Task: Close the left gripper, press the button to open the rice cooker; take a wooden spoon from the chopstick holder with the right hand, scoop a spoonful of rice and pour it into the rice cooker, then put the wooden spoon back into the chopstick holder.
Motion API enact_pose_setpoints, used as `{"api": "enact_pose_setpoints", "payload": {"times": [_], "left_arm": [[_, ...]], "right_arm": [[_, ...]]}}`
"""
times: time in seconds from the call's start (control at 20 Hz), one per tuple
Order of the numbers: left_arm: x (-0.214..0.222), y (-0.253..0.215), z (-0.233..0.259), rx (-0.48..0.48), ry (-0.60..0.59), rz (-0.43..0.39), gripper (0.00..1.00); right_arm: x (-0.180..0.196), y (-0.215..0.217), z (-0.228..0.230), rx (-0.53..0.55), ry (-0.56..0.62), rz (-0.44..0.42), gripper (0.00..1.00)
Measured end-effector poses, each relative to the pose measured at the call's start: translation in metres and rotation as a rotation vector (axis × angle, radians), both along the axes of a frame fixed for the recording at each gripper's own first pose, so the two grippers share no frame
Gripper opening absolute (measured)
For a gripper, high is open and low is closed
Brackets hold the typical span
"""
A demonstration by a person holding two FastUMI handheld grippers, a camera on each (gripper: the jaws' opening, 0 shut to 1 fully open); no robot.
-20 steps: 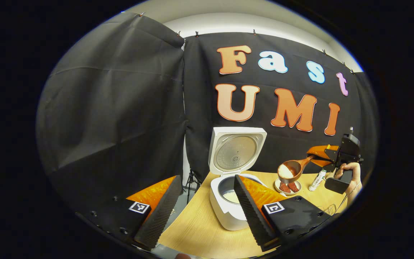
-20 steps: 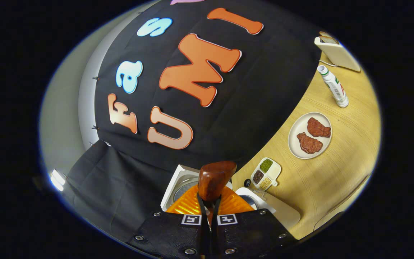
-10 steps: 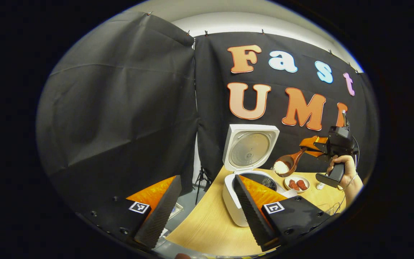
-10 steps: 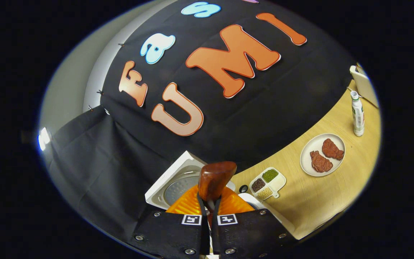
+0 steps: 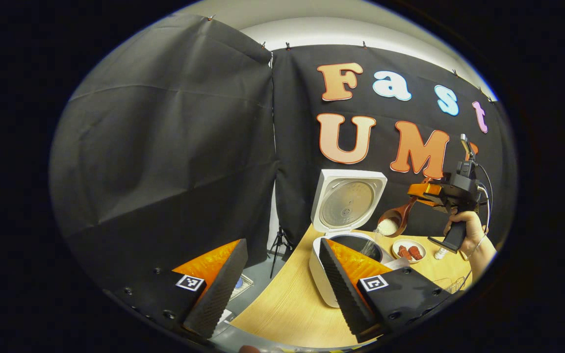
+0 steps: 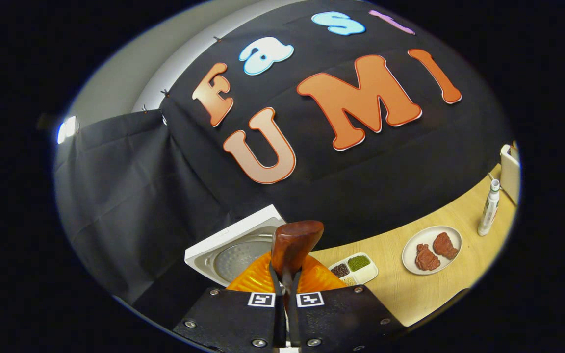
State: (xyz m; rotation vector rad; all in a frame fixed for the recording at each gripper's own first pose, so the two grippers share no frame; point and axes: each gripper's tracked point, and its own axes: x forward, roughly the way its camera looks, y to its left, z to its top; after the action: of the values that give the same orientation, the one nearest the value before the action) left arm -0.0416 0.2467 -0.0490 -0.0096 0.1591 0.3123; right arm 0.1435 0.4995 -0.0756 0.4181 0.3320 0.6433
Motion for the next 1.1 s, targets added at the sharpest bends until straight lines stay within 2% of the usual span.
{"api": "enact_pose_setpoints", "payload": {"times": [0.65,1.1], "left_arm": [[0.002,0.010,-0.002,0.005,0.007,0.020,1.00],[-0.002,0.015,0.001,0.022,0.012,0.036,1.00]], "right_arm": [[-0.012,0.021,0.013,-0.127,-0.199,0.052,0.01],[-0.029,0.036,0.016,-0.194,-0.348,0.125,0.02]]}}
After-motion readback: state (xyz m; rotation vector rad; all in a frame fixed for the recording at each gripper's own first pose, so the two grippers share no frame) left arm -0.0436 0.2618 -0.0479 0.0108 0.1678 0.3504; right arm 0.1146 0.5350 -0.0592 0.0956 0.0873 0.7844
